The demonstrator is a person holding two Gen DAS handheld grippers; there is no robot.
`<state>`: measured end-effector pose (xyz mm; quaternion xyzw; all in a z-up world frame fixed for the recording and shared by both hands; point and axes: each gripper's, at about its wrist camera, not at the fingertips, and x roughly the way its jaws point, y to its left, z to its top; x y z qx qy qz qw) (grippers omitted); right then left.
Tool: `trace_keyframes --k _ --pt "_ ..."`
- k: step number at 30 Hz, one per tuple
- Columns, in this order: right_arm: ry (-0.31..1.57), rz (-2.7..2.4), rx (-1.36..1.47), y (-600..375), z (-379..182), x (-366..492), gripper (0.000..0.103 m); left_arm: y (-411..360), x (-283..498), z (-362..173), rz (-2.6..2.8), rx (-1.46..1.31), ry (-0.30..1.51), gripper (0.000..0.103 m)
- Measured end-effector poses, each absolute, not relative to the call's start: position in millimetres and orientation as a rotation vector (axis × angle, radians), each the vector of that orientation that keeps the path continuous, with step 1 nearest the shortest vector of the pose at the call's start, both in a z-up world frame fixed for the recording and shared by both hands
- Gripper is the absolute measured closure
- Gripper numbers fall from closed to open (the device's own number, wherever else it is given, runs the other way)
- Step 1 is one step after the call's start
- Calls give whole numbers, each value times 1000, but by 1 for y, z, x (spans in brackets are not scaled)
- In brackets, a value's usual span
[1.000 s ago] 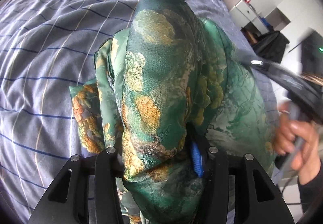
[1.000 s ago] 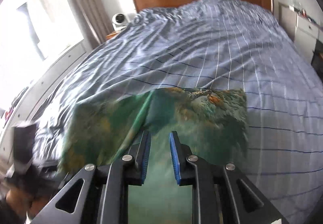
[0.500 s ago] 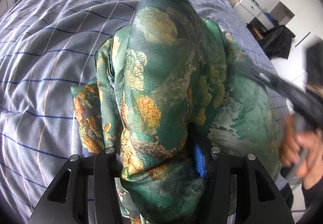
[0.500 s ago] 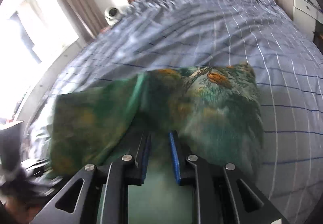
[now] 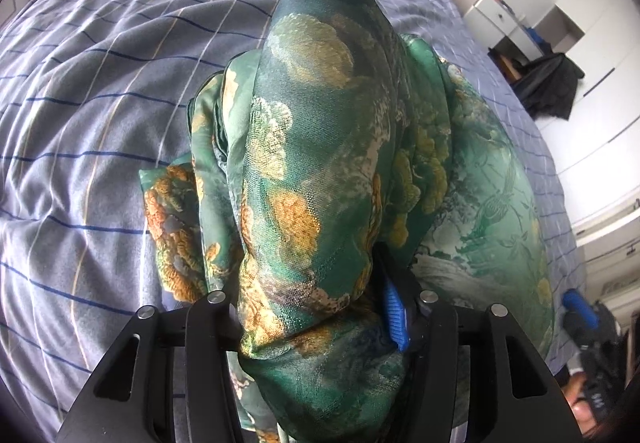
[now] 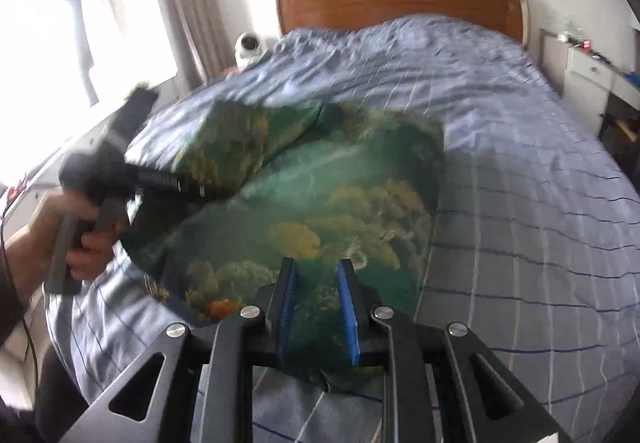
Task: Fold large clothes
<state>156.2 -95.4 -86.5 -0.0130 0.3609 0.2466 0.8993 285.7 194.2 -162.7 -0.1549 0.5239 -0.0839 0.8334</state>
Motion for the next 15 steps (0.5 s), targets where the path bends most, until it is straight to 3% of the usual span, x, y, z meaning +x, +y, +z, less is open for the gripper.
trace_keyframes --k 3,15 --pt "741 523 -49 -92 -79 147 81 195 287 -164 -178 -331 1110 49" --pt "873 513 -110 -83 -135 161 82 195 285 -171 -185 -341 1094 47"
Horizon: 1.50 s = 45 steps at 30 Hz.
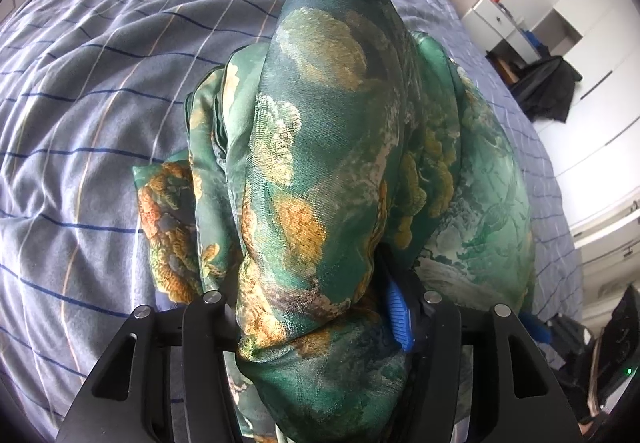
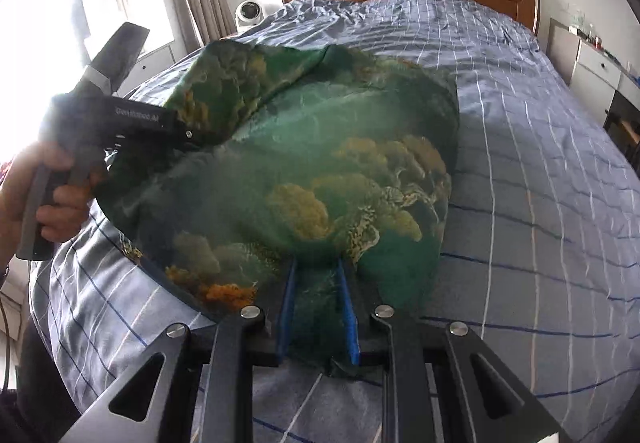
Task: Fold large clothes
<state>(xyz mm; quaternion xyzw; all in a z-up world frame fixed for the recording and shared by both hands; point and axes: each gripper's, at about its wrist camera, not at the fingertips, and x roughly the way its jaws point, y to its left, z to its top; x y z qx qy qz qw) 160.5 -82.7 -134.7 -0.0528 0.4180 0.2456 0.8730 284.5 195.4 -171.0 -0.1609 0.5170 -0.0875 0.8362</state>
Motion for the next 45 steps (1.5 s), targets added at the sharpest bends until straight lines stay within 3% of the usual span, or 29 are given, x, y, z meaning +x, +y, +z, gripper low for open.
trace_keyframes --k 8,14,18,20,21,27,35,36,38,39,40,45 --pt "874 500 -115 -79 -142 161 83 187 281 -170 -160 -320 1094 46" --pt "874 495 -119 -78 -140 159 83 183 282 -163 -141 -316 1096 39" --pt "874 495 -118 -79 -132 157 82 179 275 -154 -95 -280 1067 25" --pt "877 492 -129 -78 -128 156 82 177 272 -150 -12 -239 1065 2" --pt "876 487 -139 -77 -126 155 82 178 270 -149 22 -229 1063 0" --pt "785 501 -126 -75 -91 135 76 188 265 -154 -3 -311 1067 0" --pt "852 507 -196 -58 -115 134 75 205 250 -138 -59 -336 1041 1" --pt "845 518 -178 -63 -107 132 73 212 245 -130 -79 -351 1020 1" --pt "828 526 -132 -78 -91 128 52 232 236 -115 -122 -418 984 1" --pt "808 526 -89 -91 -83 124 33 242 235 -110 -139 -460 980 1" --pt "797 527 -63 -97 -79 125 23 249 235 -108 -164 -506 985 1" --pt "817 493 105 -142 -76 145 23 248 257 -124 -264 -655 1073 1"
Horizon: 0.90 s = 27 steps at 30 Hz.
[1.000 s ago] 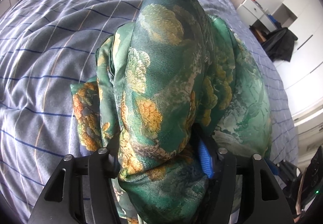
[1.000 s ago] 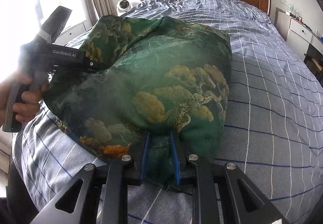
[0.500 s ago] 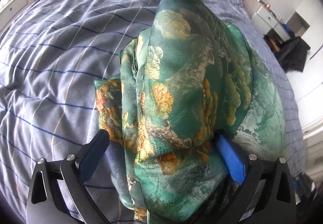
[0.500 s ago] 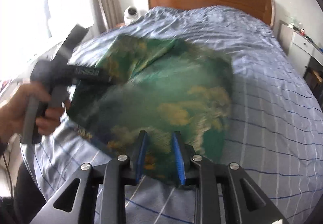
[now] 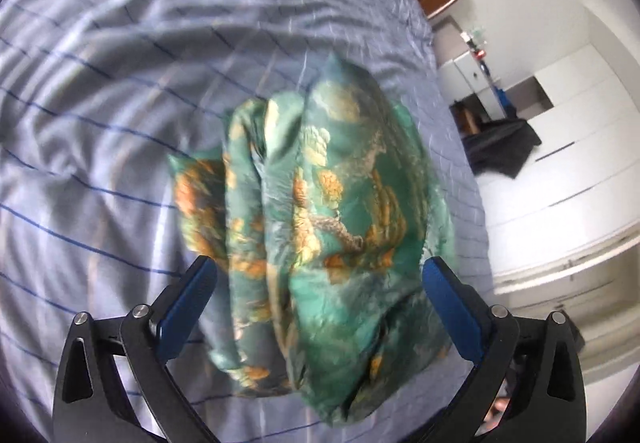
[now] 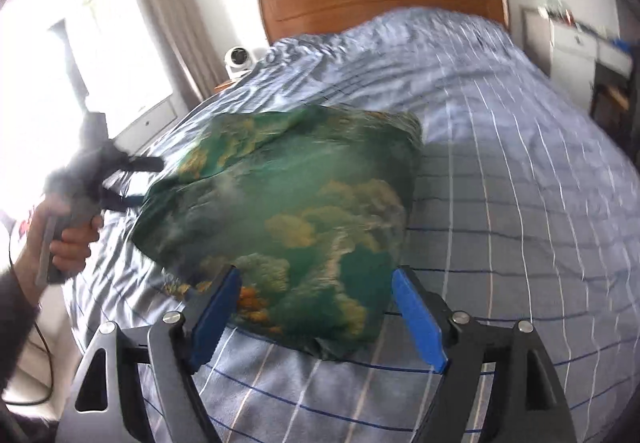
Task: Fold large clothes
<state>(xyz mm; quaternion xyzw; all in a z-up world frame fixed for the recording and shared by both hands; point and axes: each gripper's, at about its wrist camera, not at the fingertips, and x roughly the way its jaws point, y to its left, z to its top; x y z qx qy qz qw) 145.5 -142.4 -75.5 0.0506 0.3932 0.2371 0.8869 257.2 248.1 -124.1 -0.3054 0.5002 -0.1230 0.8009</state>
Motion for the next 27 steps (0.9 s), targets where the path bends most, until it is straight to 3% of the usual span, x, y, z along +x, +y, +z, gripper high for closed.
trace_keyframes --k 10,13,17,20,23,24,25,27 --pt "1131 642 372 -155 -144 223 22 239 265 -181 -153 -640 1189 0" --pt "1192 721 464 -153 -174 243 10 237 270 -194 -165 -650 1209 0" --pt "1239 815 596 -151 -200 261 7 242 271 -209 -210 -707 1202 0" --pt "1229 829 556 -140 -201 271 8 243 272 -211 -228 -713 1192 0" --pt "1202 783 381 -120 -183 276 16 241 274 -210 -225 -692 1195 1" --pt "1180 761 300 -111 -176 274 20 238 273 -207 -221 -672 1199 4" --pt "1149 743 223 -104 -168 269 23 231 274 -201 -221 -646 1193 16" --pt "1086 721 102 -92 -156 256 26 220 268 -184 -206 -570 1170 31"
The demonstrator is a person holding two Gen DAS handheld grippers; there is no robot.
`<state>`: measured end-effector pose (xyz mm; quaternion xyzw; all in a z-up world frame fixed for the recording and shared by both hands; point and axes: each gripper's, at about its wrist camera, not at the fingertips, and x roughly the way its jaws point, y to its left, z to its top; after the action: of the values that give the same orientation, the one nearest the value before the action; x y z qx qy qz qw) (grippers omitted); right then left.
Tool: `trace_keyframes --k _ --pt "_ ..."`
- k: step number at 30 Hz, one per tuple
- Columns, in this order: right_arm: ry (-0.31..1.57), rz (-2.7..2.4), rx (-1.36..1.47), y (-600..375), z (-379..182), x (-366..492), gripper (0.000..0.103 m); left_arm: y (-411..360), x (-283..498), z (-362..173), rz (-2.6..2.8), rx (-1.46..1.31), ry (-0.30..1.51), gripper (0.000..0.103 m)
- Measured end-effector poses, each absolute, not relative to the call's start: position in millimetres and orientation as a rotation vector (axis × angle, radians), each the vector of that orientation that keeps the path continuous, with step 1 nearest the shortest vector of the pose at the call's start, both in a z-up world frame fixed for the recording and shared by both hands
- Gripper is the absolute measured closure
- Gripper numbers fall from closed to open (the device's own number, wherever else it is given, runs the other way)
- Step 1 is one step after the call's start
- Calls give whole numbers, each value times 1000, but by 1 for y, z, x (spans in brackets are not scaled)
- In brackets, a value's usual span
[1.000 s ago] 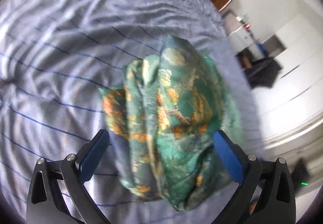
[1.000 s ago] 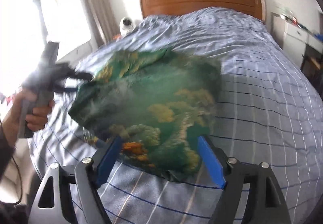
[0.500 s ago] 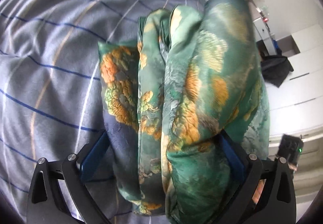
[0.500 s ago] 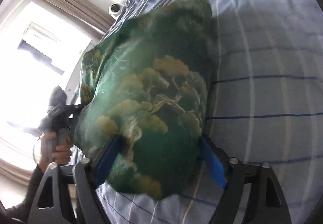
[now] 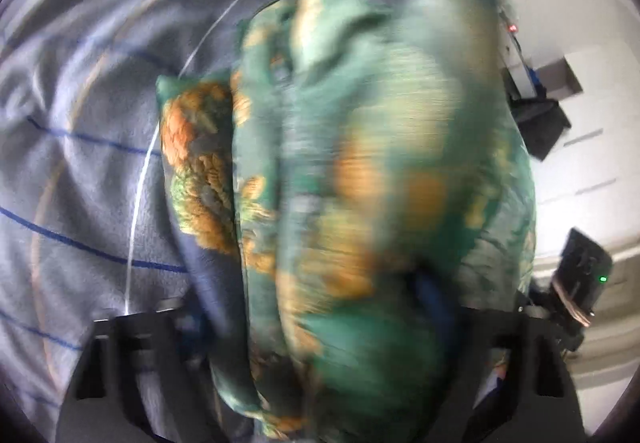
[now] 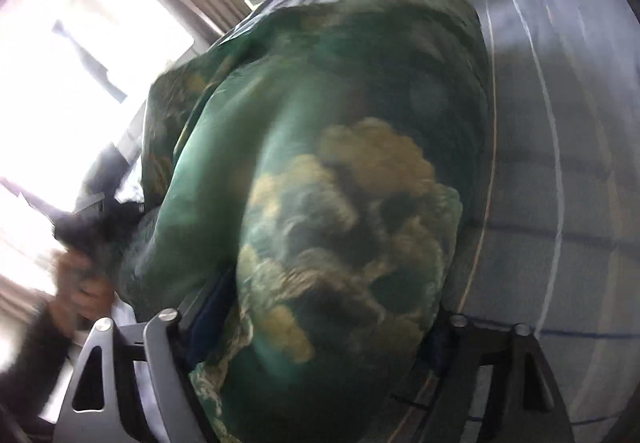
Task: Fold large clothes
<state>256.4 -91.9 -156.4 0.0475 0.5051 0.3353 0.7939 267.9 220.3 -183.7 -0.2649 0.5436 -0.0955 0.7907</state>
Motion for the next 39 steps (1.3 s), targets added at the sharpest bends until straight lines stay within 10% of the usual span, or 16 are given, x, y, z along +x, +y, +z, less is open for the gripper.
trace_keyframes --k 27,34,39 --pt "707 726 6 -99 -75 248 31 185 294 -80 -183 -389 911 44" --pt "1008 714 198 -111 -175 318 27 204 323 -163 -111 -452 1028 14" --pt "999 717 342 -132 -178 321 12 205 294 -132 -103 -414 926 14"
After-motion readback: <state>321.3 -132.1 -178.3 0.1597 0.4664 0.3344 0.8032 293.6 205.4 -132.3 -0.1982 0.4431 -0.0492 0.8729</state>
